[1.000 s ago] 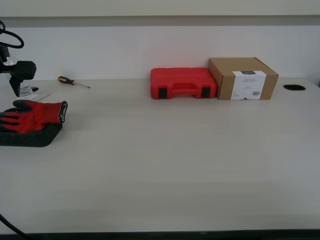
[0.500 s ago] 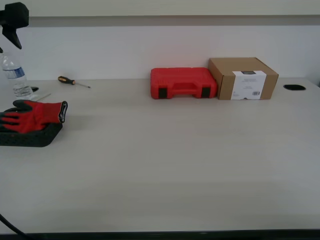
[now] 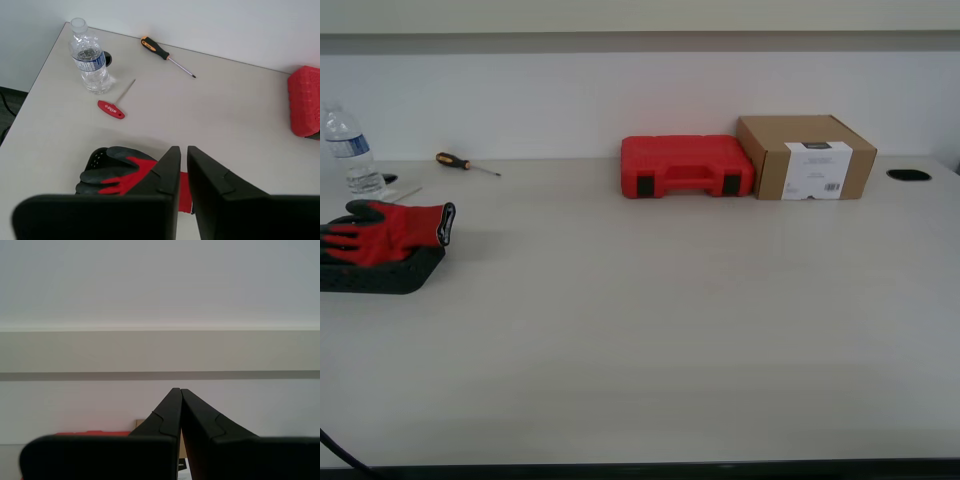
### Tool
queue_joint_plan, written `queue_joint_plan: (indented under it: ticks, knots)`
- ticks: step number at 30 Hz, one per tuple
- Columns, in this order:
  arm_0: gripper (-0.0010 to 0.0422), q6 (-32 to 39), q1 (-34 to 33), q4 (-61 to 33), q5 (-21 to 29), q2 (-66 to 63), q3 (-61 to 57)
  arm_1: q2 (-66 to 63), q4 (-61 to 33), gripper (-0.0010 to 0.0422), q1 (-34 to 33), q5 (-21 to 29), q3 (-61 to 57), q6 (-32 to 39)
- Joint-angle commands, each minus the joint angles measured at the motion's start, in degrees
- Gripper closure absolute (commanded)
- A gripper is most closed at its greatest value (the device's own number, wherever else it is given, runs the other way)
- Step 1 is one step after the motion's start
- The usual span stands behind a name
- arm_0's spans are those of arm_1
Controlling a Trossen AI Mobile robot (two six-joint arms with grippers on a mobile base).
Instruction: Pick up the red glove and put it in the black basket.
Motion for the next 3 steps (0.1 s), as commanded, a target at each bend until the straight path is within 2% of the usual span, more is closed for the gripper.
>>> queue_joint_plan:
  ticks: [1, 3]
  knots:
    - [0.0412, 0.15, -0.02, 0.13, -0.02, 0.00, 0.04, 0.00, 0.00, 0.0335, 0.00, 0.15, 0.02, 0.02]
    - [0.0412, 0.15, -0.02, 0.13, -0.02, 0.00, 0.04, 0.00, 0.00, 0.0282, 0.00, 0.15, 0.02, 0.02]
